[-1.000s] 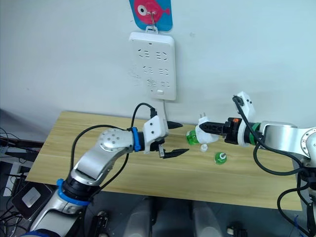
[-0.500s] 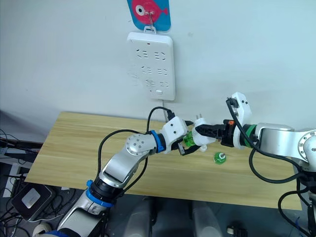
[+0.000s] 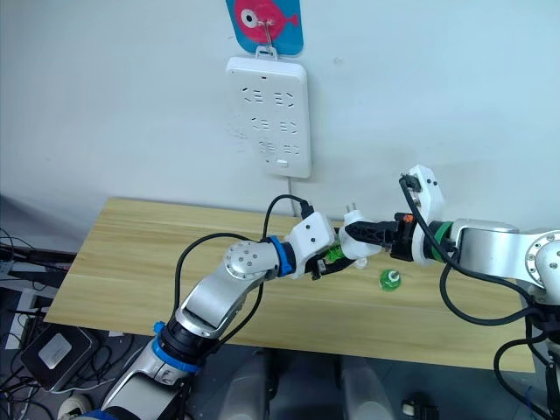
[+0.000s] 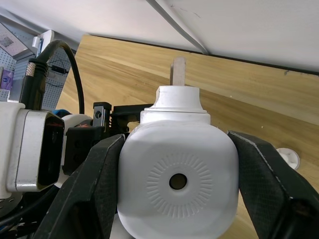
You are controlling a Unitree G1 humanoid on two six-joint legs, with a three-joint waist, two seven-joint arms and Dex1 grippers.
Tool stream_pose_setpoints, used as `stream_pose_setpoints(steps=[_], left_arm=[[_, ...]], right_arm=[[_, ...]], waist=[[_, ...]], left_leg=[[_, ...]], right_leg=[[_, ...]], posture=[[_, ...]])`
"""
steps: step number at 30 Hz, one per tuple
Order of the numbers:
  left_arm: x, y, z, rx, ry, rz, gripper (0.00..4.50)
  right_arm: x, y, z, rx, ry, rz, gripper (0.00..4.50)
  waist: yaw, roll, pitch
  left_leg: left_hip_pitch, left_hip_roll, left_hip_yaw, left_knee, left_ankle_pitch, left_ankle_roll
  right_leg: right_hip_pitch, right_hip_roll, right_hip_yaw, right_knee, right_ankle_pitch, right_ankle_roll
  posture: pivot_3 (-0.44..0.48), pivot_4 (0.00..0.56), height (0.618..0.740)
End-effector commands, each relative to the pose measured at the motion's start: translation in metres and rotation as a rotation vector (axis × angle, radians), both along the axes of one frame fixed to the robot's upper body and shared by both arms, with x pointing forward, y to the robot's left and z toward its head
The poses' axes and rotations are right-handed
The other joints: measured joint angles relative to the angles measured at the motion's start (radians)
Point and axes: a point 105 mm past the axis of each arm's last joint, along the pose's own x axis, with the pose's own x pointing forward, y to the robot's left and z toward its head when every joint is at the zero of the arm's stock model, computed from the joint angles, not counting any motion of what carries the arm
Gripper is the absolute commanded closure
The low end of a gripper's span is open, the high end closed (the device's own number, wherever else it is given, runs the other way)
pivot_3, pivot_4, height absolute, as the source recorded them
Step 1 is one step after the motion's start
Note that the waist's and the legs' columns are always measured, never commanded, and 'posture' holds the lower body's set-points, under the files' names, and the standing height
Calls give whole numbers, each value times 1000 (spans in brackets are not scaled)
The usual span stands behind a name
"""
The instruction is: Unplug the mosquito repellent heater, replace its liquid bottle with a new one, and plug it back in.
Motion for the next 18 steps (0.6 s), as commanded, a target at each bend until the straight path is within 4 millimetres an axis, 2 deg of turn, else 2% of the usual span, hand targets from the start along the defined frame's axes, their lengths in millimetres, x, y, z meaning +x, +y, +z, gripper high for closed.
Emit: stream_pose_setpoints(steps=[1,4,5,8,11,15,18], left_arm=[[-3,-1,8,-23,-33,-19,2053],[-2,0,7,-23,-34,-19,2053],[-1,1,7,-24,-36,-17,2053],[3,4,6,-48,-18,-4,2053],[6,1,10,-169,57,11,2053],[6,-4,27,-417,162,-6,2053],[4,-4,32,-482,205,-30,2053]], right_arm=[[-10,13,14,25,-64,75,1210],[-11,14,18,27,-99,71,224],[-9,8,22,17,-132,43,4],[-2,-6,37,-9,-244,-50,0],[-1,-13,51,55,-344,-159,0],[-27,-5,38,41,-414,-159,0],[-40,1,25,11,-419,-129,0]], waist=[[0,0,0],[0,0,0],[0,0,0],[0,0,0],[1,0,-1],[3,1,-3],[-6,2,-3]], left_leg=[[0,0,0,0,0,0],[0,0,0,0,0,0],[0,0,0,0,0,0],[0,0,0,0,0,0],[0,0,0,1,0,0],[-1,0,-1,0,1,-2],[-1,-1,-1,0,2,-4]], right_leg=[[0,0,0,0,0,0],[0,0,0,0,0,0],[0,0,0,0,0,0],[0,0,0,0,0,0],[0,-1,0,0,0,0],[0,-1,-2,-1,0,0],[0,-1,-1,0,0,0]], posture=[[-107,297,740],[-109,294,740],[-110,292,740],[-121,287,740],[-135,282,740],[-165,274,740],[-191,269,740]])
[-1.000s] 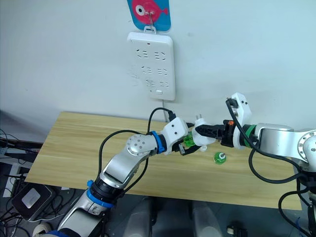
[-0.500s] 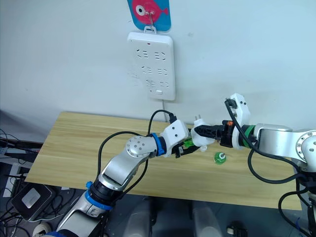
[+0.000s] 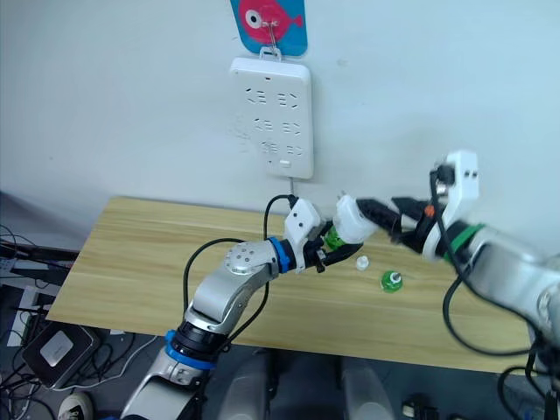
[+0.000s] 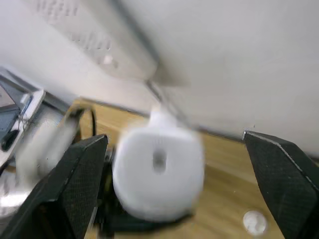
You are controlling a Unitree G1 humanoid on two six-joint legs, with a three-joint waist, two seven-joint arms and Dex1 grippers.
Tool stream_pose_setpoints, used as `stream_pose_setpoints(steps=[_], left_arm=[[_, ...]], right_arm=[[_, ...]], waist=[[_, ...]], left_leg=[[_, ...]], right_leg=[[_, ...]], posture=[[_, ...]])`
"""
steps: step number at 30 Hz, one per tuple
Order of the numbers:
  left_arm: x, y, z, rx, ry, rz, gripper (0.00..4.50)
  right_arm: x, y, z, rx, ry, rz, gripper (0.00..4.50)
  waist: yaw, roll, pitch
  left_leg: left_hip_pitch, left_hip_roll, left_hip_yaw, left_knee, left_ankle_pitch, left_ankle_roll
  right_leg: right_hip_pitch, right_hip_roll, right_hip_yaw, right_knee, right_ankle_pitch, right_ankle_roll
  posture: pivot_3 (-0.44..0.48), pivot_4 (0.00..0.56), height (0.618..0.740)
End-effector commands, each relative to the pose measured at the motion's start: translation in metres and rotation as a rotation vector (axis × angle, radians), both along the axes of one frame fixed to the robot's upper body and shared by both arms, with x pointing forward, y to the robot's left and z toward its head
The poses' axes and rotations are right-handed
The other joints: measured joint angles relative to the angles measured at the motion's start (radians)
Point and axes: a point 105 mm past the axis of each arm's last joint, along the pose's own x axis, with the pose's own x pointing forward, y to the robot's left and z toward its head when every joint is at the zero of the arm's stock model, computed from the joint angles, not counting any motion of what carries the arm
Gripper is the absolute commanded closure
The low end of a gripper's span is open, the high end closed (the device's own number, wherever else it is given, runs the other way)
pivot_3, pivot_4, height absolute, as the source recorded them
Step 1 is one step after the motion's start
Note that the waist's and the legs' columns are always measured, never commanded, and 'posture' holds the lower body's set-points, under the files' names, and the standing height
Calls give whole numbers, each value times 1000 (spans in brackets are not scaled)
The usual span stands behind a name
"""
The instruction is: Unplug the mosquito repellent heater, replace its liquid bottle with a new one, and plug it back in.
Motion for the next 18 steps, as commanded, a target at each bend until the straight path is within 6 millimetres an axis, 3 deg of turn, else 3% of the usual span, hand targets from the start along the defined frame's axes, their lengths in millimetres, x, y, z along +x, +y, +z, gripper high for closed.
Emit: stream_pose_setpoints(steps=[1,18], left_arm=[[-5,0,18,-114,4,-30,2053],[-19,-4,23,-147,54,-92,2053]], right_arm=[[-16,8,7,-26,-89,24,0],[4,33,-3,72,-122,-60,0]], waist=[[-9,1,-1],[-38,1,-3]], left_leg=[[0,0,0,1,0,0],[2,0,-1,13,0,0]], right_leg=[[0,0,0,0,0,0],[1,2,2,14,-2,3]], posture=[[-202,266,740],[-184,247,740]])
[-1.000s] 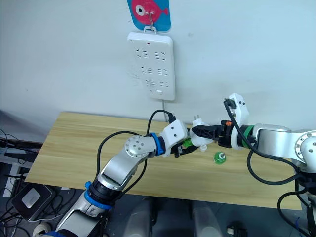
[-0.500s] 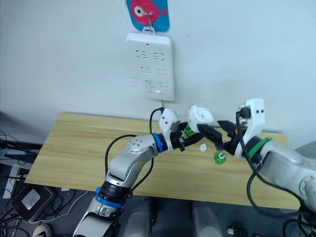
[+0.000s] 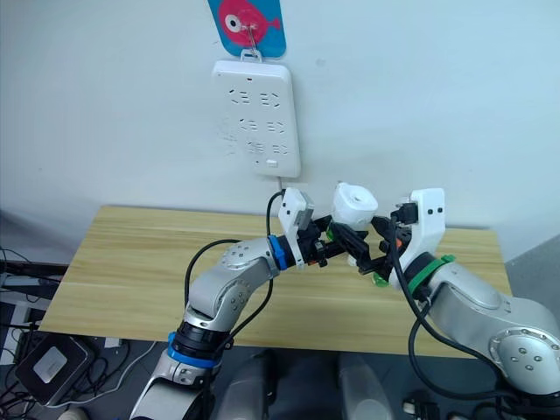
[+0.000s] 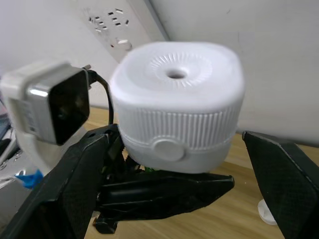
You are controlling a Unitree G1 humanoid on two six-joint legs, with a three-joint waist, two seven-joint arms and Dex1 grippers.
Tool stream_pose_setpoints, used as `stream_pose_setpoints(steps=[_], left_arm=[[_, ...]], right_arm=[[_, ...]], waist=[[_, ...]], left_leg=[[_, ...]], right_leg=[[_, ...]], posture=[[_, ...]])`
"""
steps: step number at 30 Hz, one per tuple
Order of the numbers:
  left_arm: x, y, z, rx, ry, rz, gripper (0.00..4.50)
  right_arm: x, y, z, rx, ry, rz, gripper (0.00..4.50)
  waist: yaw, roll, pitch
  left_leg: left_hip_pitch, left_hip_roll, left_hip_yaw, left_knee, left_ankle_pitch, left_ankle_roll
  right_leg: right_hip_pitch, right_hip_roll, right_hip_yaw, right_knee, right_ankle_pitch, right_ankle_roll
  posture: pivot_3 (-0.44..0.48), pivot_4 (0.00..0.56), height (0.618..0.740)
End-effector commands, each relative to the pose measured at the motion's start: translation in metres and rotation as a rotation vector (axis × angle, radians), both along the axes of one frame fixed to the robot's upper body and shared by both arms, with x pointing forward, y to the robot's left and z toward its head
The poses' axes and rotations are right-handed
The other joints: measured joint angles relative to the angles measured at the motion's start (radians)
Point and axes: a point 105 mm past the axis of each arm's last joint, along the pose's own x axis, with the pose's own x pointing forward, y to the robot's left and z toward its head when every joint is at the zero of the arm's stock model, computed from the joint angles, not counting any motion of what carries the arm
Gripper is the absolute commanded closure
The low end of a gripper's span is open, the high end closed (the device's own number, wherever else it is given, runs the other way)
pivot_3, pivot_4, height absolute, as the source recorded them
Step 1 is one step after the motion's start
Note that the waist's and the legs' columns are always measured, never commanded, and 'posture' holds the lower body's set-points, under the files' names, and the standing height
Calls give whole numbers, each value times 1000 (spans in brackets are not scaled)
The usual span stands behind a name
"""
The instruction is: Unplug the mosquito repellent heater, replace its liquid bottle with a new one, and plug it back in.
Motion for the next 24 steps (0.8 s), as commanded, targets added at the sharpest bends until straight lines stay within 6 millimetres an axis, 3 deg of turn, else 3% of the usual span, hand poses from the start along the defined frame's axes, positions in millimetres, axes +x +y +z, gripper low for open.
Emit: stream_pose_setpoints(steps=[1,11,14,17,22,24], left_arm=[[-12,-5,11,-41,-28,-33,2053],[-13,-5,9,-49,-3,-25,2053],[-13,-5,10,-54,0,-26,2053],[-12,-6,11,-56,2,-26,2053],[-16,-4,6,-23,-3,-38,2053],[-21,3,7,-28,9,-71,1329]], right_arm=[[4,3,11,30,-55,-25,0],[11,1,11,54,-53,-66,0],[10,3,10,57,-54,-59,578],[10,3,10,58,-58,-59,1452],[12,3,14,93,-67,-71,1445],[15,-1,13,112,-59,-94,1445]], waist=[[0,0,0],[0,0,0],[0,0,0],[0,0,0],[0,0,0],[0,0,0]], left_leg=[[0,0,0,0,0,0],[0,0,0,0,0,0],[0,0,0,0,0,0],[0,0,0,0,0,1],[0,0,0,0,-1,1],[0,0,0,0,0,1]], right_leg=[[0,0,0,0,0,-1],[0,0,0,1,1,-3],[0,0,0,1,2,-3],[0,0,0,1,1,-3],[0,0,0,1,1,-3],[0,0,0,1,2,-3]], posture=[[-184,247,740],[-183,250,740],[-183,252,740],[-181,255,740],[-178,256,740],[-178,256,740]])
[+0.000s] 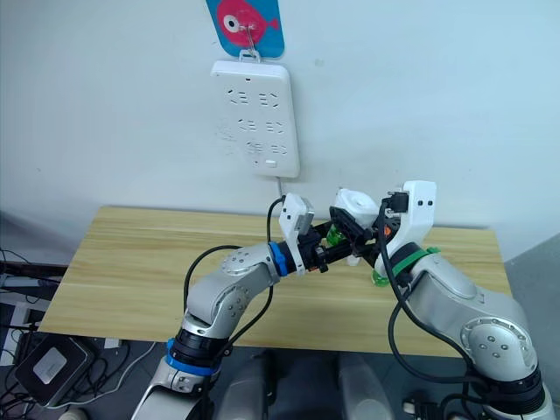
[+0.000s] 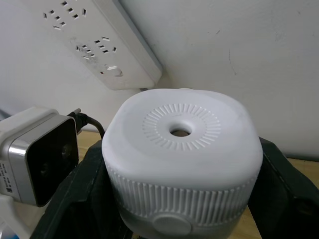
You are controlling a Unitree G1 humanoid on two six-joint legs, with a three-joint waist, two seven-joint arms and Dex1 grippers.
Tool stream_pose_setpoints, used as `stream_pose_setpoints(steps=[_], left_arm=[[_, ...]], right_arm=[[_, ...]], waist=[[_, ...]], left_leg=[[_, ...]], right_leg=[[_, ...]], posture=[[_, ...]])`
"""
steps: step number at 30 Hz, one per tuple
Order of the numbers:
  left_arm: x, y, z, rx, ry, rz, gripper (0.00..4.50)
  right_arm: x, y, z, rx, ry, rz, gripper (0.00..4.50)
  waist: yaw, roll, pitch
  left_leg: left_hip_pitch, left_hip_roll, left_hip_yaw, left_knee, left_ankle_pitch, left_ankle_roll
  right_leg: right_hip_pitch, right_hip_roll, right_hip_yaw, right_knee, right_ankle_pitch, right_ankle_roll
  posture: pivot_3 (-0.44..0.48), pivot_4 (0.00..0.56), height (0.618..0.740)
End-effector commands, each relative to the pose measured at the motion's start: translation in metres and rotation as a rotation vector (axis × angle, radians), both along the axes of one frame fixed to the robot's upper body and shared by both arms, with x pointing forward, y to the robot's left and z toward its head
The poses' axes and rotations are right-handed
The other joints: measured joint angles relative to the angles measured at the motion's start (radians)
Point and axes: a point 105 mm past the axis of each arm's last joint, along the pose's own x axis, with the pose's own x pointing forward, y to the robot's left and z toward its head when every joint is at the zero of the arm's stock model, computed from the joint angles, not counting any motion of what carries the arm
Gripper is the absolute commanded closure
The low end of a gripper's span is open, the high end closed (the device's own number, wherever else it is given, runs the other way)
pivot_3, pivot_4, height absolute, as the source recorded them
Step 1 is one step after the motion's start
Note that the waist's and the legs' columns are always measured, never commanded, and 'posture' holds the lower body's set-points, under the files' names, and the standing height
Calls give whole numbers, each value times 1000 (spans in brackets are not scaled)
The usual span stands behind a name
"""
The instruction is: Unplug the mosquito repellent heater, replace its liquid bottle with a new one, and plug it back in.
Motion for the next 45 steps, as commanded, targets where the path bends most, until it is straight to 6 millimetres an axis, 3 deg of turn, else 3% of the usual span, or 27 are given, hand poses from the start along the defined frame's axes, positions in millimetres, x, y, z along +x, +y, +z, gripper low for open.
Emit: stream_pose_setpoints(steps=[1,4,5,8,10,14,18,21,27,36,41,45], left_arm=[[-19,7,16,-36,-37,-105,1119],[-22,31,19,-10,-48,-121,144],[-24,39,19,0,-45,-127,0],[-30,70,19,101,-123,-120,0],[-27,80,22,128,-169,-86,0],[-10,115,47,155,-331,78,0],[3,152,73,165,-436,262,0],[8,157,80,167,-463,292,0],[25,147,87,187,-486,251,0],[50,157,102,173,-580,296,0],[65,161,100,174,-558,298,0],[79,152,100,188,-568,261,0]], right_arm=[[2,-10,9,54,-29,-53,1445],[5,-21,6,84,-11,-91,1445],[6,-24,4,93,-3,-95,1445],[6,-29,-2,98,24,-63,1445],[6,-33,-3,102,30,-51,1445],[1,-27,7,147,24,51,1445],[-15,-13,13,123,34,227,1445],[-17,-14,11,92,49,251,1445],[-7,-15,16,84,24,229,1445],[-6,-19,24,73,-13,187,1445],[-7,-17,24,65,-18,184,1445],[-6,-15,24,57,-23,185,1445]], waist=[[-1,0,0],[-2,0,0],[-2,0,0],[-4,0,0],[-2,0,0],[9,0,0],[11,0,0],[14,0,0],[19,0,0],[14,0,0],[13,0,0],[15,0,0]], left_leg=[[0,0,0,0,0,0],[0,1,0,0,0,0],[0,1,0,-1,0,0],[0,1,0,0,0,0],[0,1,0,-1,0,0],[0,1,0,0,0,0],[0,1,0,-1,0,0],[0,1,0,-1,0,0],[0,0,0,0,0,0],[-2,1,1,-1,0,0],[-2,1,1,-1,0,0],[-2,1,0,0,0,0]], right_leg=[[0,0,0,0,0,0],[0,0,0,0,0,0],[0,0,0,0,0,0],[-1,0,0,0,0,0],[-1,0,0,1,0,0],[-1,0,0,1,0,0],[-1,0,0,1,0,0],[-1,0,0,0,0,0],[-1,0,0,0,0,0],[-4,0,0,1,0,-1],[-4,0,0,2,0,-1],[-4,0,0,2,0,-1]], posture=[[-178,256,740],[-170,260,740],[-170,260,740],[-148,260,740],[-139,262,740],[-119,261,740],[-99,264,740],[-84,264,740],[-94,257,740],[-134,252,740],[-137,252,740],[-137,252,740]])
